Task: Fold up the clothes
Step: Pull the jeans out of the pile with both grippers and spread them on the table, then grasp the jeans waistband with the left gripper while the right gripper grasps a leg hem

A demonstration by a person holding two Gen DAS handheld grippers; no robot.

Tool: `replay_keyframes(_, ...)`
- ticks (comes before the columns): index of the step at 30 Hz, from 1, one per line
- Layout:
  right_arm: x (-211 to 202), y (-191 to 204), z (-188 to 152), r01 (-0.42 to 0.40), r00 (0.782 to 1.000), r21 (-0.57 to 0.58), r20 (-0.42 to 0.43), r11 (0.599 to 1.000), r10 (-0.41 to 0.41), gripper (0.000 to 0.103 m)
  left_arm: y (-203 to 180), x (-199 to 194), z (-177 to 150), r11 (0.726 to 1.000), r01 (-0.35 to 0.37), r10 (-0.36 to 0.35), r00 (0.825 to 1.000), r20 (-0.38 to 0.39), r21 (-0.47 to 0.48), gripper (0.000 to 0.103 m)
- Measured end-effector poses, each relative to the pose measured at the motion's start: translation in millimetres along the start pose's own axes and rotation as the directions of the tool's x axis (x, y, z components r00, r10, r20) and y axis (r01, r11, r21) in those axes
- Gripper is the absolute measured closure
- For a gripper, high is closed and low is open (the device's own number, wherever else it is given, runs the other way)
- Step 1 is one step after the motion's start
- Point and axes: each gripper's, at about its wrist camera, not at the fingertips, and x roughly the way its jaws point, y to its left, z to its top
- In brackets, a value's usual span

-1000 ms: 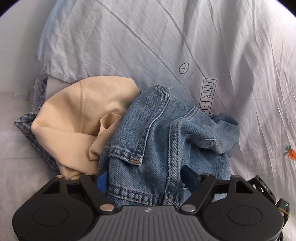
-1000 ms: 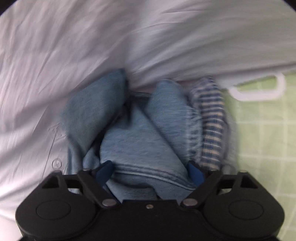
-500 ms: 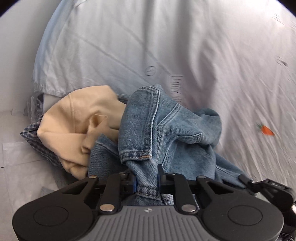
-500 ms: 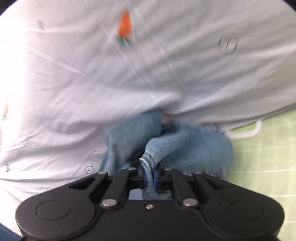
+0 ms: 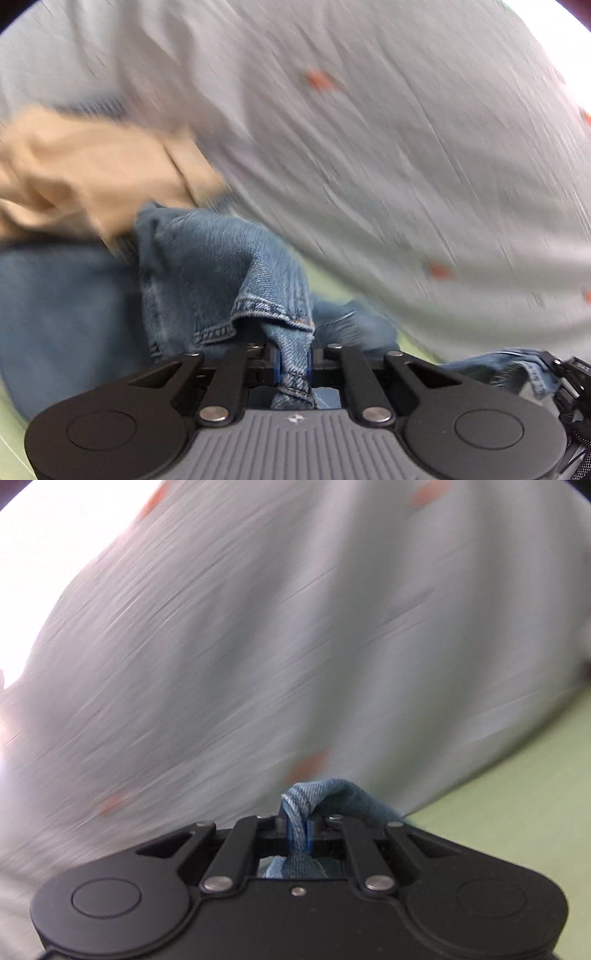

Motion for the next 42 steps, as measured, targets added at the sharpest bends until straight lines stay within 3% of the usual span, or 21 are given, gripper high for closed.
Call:
replay_keyframes(2,-32,-55,19,0.167,0.985,-0.002,0.037,0.986,-0.167,0.096,-25,18,-33,0.999,0.0,0.004,0.996,-0.087,0.046,0.091)
replay_keyframes(4,-57,-107,31,0.277,0.96,0.036,0.027,0.96,-0.278,0.095,-44,29,-63,0.996,-0.006,0.02,0.988,-0.155,0.086,0.089)
replay_keyframes(6,-78,-153,33,0.339,0.941,0.064,-0.028,0.939,-0.338,0.095,-59,34,-88,0.991,-0.036,0.061,0.981,-0.187,0.131,0.086)
replay_keyframes(10,-98,-197,6,0.412,0.903,0.036,-0.148,0.91,-0.403,0.093,-63,25,-102,0.987,-0.121,0.135,0.98,-0.148,0.105,0.081)
replay_keyframes(11,-102,-207,0,0.418,0.896,0.029,-0.178,0.908,-0.407,0.092,-61,23,-102,0.986,-0.143,0.154,0.979,-0.135,0.087,0.08)
replay_keyframes(13,-108,-226,-11,0.411,0.889,0.013,-0.225,0.912,-0.398,0.09,-63,13,-112,0.979,-0.193,0.2,0.973,-0.117,0.065,0.069)
replay_keyframes(15,-108,-238,-16,0.407,0.882,-0.02,-0.253,0.913,-0.399,0.08,-65,4,-122,0.969,-0.243,0.246,0.964,-0.102,0.044,0.061)
replay_keyframes(17,-108,-247,-18,0.401,0.877,-0.049,-0.267,0.915,-0.399,0.062,-64,-4,-132,0.961,-0.275,0.275,0.957,-0.093,0.018,0.055)
replay_keyframes(19,-106,-254,-15,0.385,0.882,-0.053,-0.271,0.921,-0.384,0.058,-62,-15,-143,0.954,-0.301,0.299,0.95,-0.089,-0.009,0.045)
replay_keyframes(21,-107,-259,-11,0.384,0.881,-0.075,-0.268,0.92,-0.389,0.047,-61,-19,-154,0.949,-0.312,0.307,0.945,-0.109,-0.032,0.036)
replay_keyframes(23,-107,-265,-8,0.396,0.875,-0.124,-0.248,0.91,-0.415,0.03,-61,-20,-164,0.944,-0.326,0.317,0.939,-0.135,-0.052,0.034)
replay_keyframes(26,-107,-271,-4,0.396,0.872,-0.184,-0.231,0.9,-0.431,0.016,-64,-14,-183,0.939,-0.34,0.324,0.928,-0.181,-0.059,0.029)
replay_keyframes(28,-105,-276,-4,0.39,0.869,-0.218,-0.235,0.895,-0.436,0.015,-64,-8,-195,0.939,-0.337,0.318,0.926,-0.204,-0.069,0.028)
replay_keyframes(32,-91,-288,-20,0.354,0.834,-0.256,-0.35,0.9,-0.427,0.015,-59,9,-210,0.933,-0.324,0.285,0.93,-0.23,-0.155,0.028)
replay_keyframes(35,-80,-294,-44,0.382,0.762,-0.303,-0.431,0.873,-0.483,0.017,-56,18,-214,0.912,-0.373,0.332,0.916,-0.224,-0.172,0.028)
replay_keyframes(37,-77,-297,-58,0.357,0.741,-0.34,-0.463,0.87,-0.486,0.018,-53,21,-214,0.903,-0.394,0.355,0.908,-0.221,-0.171,0.028)
replay_keyframes(40,-80,-298,-58,0.347,0.753,-0.347,-0.451,0.871,-0.48,0.018,-52,23,-213,0.897,-0.395,0.35,0.909,-0.225,-0.198,0.028)
replay_keyframes(42,-82,-295,-50,0.358,0.779,-0.344,-0.402,0.868,-0.48,0.017,-52,25,-212,0.899,-0.39,0.344,0.91,-0.23,-0.199,0.028)
